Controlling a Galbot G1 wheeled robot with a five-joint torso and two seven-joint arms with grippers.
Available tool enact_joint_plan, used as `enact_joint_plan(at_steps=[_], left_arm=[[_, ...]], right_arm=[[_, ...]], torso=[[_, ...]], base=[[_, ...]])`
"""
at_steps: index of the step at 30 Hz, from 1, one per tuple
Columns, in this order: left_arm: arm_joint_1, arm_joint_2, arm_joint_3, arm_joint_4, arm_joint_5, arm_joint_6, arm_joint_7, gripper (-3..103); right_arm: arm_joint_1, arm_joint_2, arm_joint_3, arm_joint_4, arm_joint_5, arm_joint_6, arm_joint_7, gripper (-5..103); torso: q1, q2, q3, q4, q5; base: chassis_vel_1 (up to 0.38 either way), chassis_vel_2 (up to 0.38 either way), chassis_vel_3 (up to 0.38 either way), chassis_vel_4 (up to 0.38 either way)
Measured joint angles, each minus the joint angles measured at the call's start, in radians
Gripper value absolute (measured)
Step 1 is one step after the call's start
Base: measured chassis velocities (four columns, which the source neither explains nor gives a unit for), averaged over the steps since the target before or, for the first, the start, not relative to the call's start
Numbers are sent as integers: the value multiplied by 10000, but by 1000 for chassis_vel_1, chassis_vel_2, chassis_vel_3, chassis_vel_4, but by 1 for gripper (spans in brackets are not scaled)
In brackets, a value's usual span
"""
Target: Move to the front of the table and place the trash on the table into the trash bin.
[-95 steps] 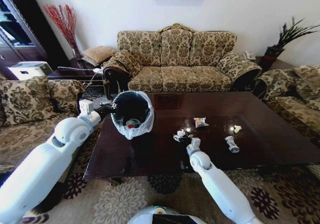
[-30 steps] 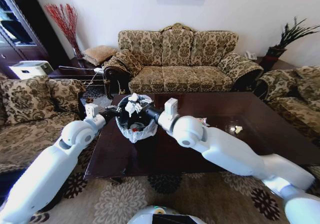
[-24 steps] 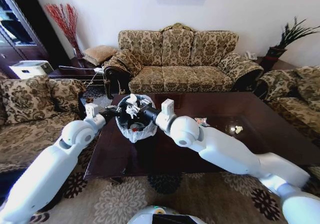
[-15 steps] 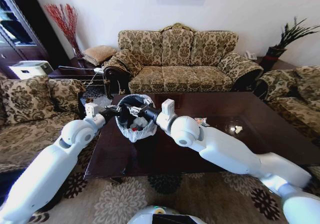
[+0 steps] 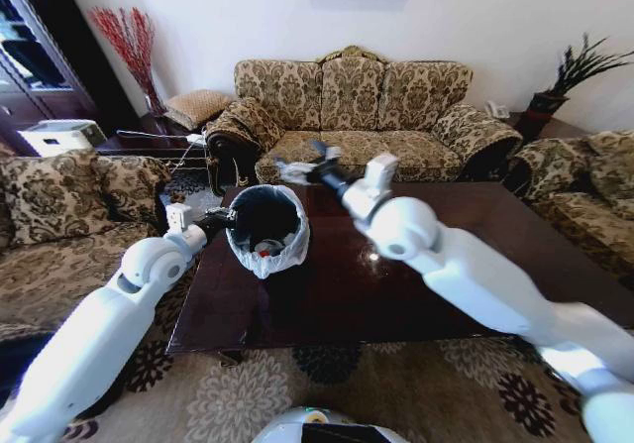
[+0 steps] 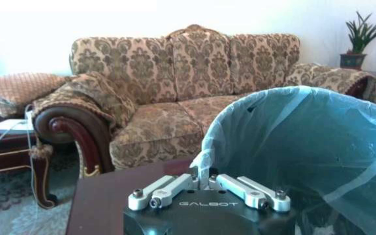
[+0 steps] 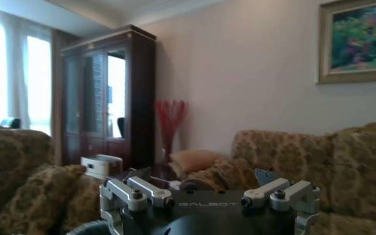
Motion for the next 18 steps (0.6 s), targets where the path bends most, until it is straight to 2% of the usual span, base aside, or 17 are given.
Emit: enact_joint_plan(at_steps=[2,3,4,5,10,18], left_arm=[[233,-38,-280,-39,93,-45,-1,1],[233,-38,-280,-39,93,-45,-1,1],[458,-64,-453,-140,164,-92,-3,1],[570,-87,-475,-206,231,-162,-8,1],[757,-109,-539,-430,273,-209,-80,1],[971,-26,-771,-645,266,-256,-216,1]], right_arm=[[-1240,-673,571,57,-254,76,2,100],[-1240,-673,571,57,-254,76,2,100],[-2388,-958,1304,-4,-501,104,-30,100],[-3049,-1015,1886,-117,-694,102,-91,100],[-4118,-838,2967,-325,-970,95,-70,100],[-4804,-461,3660,-744,-1221,81,-45,100]], torso=[[0,0,0,-12,1],[0,0,0,-12,1],[-2,0,0,-6,11],[-4,0,-1,-2,2],[-3,0,0,0,-2],[-3,0,0,2,-4]], base=[[0,0,0,0],[0,0,0,0],[0,0,0,0],[0,0,0,0],[0,0,0,0],[-51,-55,59,56]])
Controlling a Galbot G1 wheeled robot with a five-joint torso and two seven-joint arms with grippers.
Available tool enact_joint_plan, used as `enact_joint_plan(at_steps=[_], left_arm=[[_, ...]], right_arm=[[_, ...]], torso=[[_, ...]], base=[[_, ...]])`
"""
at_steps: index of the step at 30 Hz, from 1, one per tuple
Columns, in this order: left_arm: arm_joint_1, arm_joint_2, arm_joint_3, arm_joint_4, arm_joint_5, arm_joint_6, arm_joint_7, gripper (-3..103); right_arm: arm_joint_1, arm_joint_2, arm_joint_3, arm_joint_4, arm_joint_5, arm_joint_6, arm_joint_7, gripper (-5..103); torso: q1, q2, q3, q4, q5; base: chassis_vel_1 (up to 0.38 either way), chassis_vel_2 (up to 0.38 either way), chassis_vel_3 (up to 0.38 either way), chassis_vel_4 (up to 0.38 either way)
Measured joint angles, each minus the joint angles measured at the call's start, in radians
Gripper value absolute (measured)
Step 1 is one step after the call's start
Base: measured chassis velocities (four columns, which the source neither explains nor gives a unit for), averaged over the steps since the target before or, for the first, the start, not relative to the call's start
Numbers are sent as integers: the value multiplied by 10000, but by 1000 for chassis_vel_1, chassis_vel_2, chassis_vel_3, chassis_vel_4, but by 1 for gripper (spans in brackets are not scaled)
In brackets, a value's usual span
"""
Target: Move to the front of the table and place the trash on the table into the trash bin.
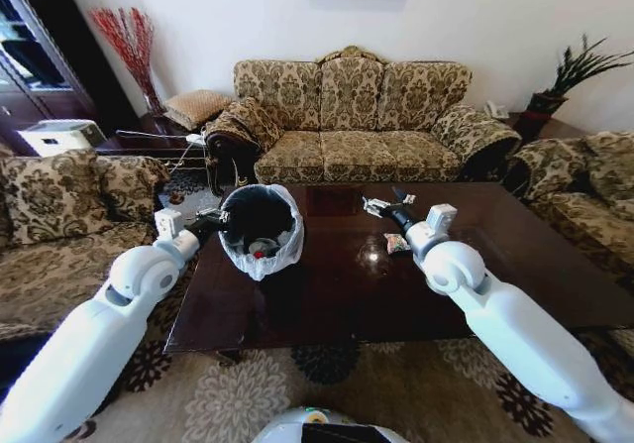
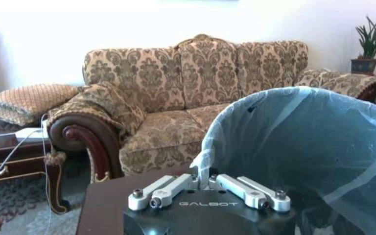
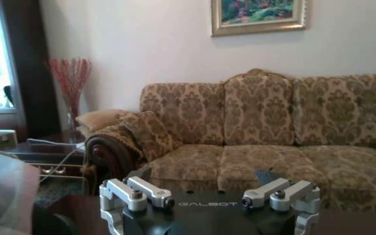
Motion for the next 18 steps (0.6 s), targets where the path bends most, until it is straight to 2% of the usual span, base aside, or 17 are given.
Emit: enact_joint_plan(at_steps=[6,10,13,16,18], left_arm=[[167,6,-100,-178,-18,-2,-39,1],[355,-4,-243,-286,-31,-4,-41,1],[442,-16,-342,-367,-33,-3,-42,1],[526,-44,-419,-445,-42,-5,-37,1],[586,-58,-475,-486,-45,-3,-34,1]], right_arm=[[31,129,116,-380,-63,-38,-76,100],[55,148,174,-610,-106,-46,-151,100],[67,188,136,-750,-205,-19,-163,100],[52,319,-111,-1058,-618,136,-300,100],[32,553,-459,-1458,-897,313,-389,100]], torso=[[-1,1,0,-1,6],[4,-1,3,-11,1],[3,0,1,-5,4],[3,0,2,-9,-2],[5,-1,3,-11,10]], base=[[-171,-171,203,170],[-255,-289,239,252],[-304,-277,303,273],[-314,-271,286,297],[-207,-244,234,248]])
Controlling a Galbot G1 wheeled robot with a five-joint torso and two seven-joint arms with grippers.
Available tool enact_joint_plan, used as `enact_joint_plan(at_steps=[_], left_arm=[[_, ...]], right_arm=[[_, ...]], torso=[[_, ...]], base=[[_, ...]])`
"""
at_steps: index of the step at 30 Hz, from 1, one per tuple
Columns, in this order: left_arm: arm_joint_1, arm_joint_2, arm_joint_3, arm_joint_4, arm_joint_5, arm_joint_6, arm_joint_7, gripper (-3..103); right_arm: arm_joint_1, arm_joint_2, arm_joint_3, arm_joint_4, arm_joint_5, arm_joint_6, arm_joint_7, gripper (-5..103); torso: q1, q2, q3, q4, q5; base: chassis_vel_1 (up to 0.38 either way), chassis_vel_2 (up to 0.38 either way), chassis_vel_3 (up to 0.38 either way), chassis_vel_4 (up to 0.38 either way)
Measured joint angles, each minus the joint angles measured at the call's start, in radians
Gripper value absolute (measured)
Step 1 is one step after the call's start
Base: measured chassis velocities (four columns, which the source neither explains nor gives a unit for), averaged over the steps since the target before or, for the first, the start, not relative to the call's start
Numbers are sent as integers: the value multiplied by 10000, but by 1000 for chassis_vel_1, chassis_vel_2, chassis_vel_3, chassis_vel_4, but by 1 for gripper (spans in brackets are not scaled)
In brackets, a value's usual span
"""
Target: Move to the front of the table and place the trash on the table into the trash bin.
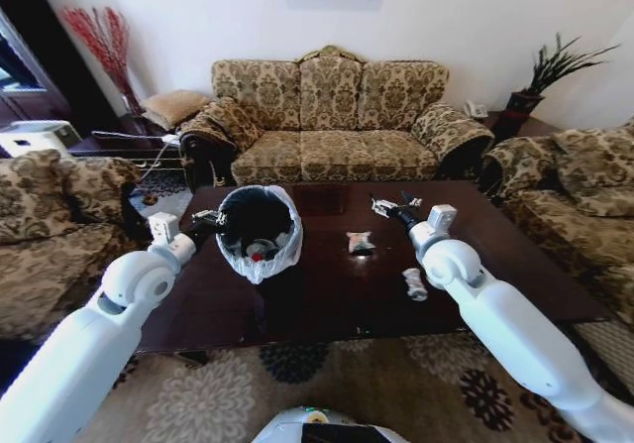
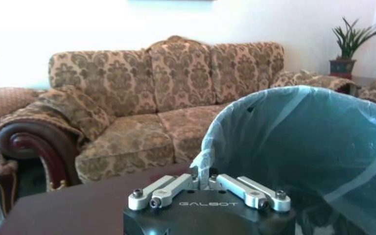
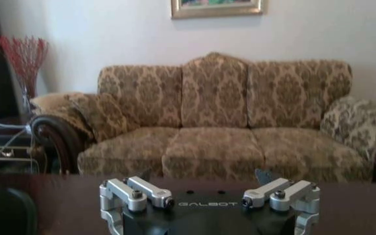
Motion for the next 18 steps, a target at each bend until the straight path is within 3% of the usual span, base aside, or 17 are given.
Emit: enact_joint_plan(at_steps=[2,5,13,18], left_arm=[[13,0,-27,-12,0,0,0,1],[-28,28,-91,-29,-4,-1,-68,1],[-86,122,-10,-13,2,-1,-117,1],[-102,110,38,-16,1,-3,-87,1]], right_arm=[[-1,110,-128,-156,-40,30,-14,100],[136,825,-614,-1307,-75,71,-84,100],[563,2115,-1016,-3194,-31,91,-614,100],[628,2550,-1196,-3945,-288,84,-661,100]], torso=[[0,0,0,2,3],[-4,1,-1,1,-3],[-2,0,-1,23,-16],[-2,0,0,4,-3]], base=[[-168,-220,126,148],[-70,-99,48,48],[45,50,-6,-10],[11,16,2,-3]])
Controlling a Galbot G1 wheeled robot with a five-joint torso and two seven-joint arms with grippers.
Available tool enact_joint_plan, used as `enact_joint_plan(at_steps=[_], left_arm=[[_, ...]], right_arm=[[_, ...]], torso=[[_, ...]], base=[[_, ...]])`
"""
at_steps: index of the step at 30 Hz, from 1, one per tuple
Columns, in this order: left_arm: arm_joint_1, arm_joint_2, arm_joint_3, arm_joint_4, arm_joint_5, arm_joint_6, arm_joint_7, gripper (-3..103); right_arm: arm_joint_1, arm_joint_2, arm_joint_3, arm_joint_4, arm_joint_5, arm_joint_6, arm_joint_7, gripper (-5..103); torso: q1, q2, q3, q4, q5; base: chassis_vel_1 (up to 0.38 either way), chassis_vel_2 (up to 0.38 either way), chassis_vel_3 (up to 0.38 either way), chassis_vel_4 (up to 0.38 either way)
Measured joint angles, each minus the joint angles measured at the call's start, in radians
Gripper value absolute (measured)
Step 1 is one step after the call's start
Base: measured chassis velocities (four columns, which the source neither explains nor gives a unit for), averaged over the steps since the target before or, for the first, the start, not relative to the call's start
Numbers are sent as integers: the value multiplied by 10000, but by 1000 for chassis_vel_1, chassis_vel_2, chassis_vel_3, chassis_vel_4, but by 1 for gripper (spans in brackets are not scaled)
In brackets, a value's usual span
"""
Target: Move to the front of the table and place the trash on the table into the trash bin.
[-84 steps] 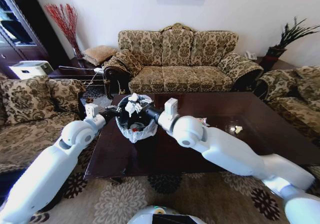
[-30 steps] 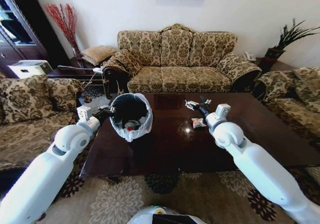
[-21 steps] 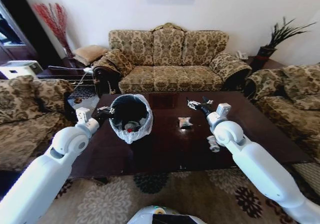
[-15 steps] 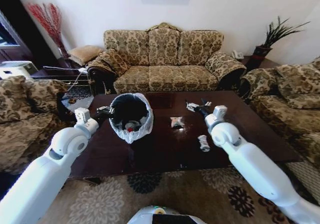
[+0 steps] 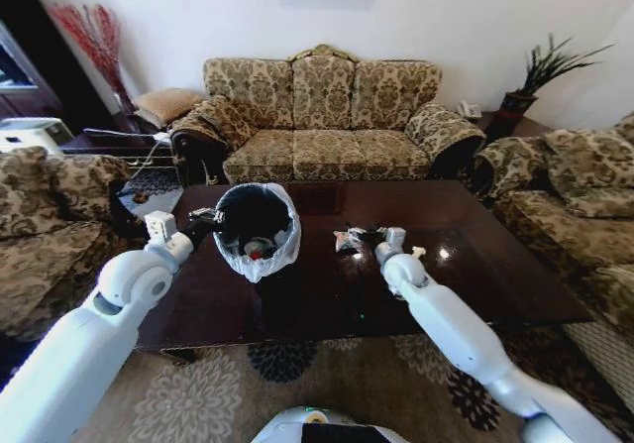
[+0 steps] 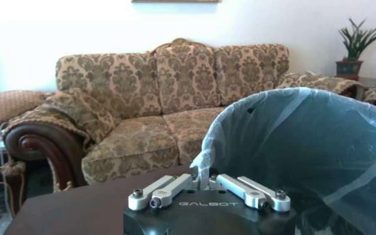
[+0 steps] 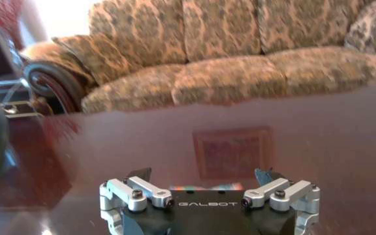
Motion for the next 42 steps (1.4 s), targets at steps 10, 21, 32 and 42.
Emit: enact_joint_plan(at_steps=[10,21,32,42], left_arm=[[-9,-59,80,77,3,-10,73,1],[-119,-40,167,260,1,-90,180,1],[-182,-57,194,404,2,-167,293,1],[-222,-120,218,430,12,-190,317,1]], right_arm=[[81,303,-90,-1037,-311,47,-622,100],[277,627,-215,-1838,-892,194,-1033,82],[339,806,-122,-2303,-1243,339,-1178,38],[160,-1,324,986,-1324,514,-404,9]], torso=[[-1,0,0,8,-7],[-1,0,-1,4,-4],[-1,0,-1,2,-5],[-1,0,-1,3,-5]], base=[[0,0,0,0],[0,0,0,0],[0,0,0,0],[0,0,0,0]])
